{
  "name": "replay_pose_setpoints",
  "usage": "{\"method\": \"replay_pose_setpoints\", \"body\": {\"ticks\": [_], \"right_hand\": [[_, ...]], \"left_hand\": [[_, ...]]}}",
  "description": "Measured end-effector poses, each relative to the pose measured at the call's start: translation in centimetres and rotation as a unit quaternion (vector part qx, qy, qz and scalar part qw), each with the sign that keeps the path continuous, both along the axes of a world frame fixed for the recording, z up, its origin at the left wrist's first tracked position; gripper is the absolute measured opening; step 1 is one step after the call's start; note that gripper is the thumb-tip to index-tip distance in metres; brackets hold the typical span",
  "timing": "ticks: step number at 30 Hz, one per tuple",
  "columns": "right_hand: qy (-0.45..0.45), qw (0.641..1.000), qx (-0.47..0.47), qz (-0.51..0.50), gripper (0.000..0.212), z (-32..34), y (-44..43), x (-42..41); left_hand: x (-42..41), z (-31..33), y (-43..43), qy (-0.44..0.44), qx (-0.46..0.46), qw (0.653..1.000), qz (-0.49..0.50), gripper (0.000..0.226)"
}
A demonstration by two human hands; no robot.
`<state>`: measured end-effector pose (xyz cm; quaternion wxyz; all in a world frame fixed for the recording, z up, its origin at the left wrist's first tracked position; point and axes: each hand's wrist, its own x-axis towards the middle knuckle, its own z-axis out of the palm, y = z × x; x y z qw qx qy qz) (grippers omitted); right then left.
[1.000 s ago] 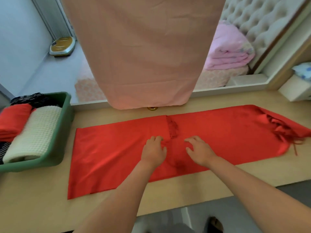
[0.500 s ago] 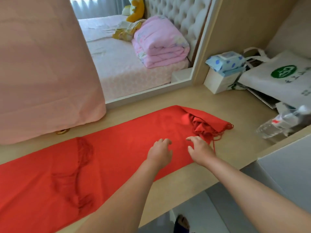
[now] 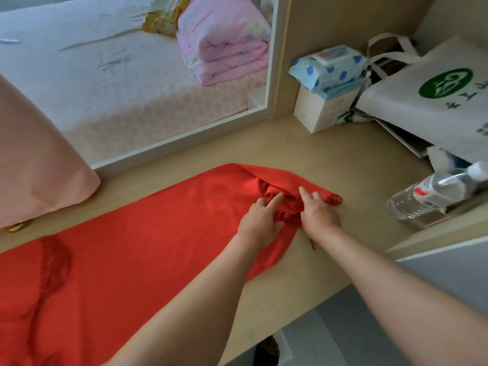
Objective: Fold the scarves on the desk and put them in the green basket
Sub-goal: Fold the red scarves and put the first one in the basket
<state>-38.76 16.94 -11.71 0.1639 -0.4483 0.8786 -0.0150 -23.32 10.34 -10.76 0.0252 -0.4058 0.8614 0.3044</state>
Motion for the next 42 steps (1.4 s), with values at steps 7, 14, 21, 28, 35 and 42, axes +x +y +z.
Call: {"method": "replay_pose_setpoints", "body": {"ticks": [7, 14, 21, 28, 35, 42], "right_hand": [[0.017, 0.993, -0.107, -0.052, 0.025, 2.2, -2.1, -1.3], [-0.217, 0.958, -0.187, -0.017, 0.035, 7.9, -6.5, 5.4], [-0.258, 0.953, -0.146, 0.059, 0.029, 10.4, -9.4, 14.2], [-0.493, 0.863, -0.110, -0.006, 0.013, 10.5, -12.2, 27.5], [-0.374, 0.925, -0.045, 0.049, 0.025, 5.6, -11.2, 32.8], [-0.141, 0.965, 0.079, 0.208, 0.057, 2.3, -6.2, 33.1]], "left_hand": [[-0.7, -0.7, -0.8, 0.078, -0.094, 0.991, 0.062, 0.026], [3.6, 4.8, -3.1, 0.213, 0.034, 0.969, 0.123, 0.075], [14.1, 7.6, -6.2, 0.214, -0.013, 0.957, 0.196, 0.007], [26.4, 7.6, -8.0, 0.308, 0.239, 0.846, 0.363, 0.026], [34.9, 2.6, -7.4, 0.147, 0.270, 0.868, 0.390, 0.042], [34.0, -0.1, -7.9, 0.043, 0.070, 0.939, 0.334, 0.025]]}}
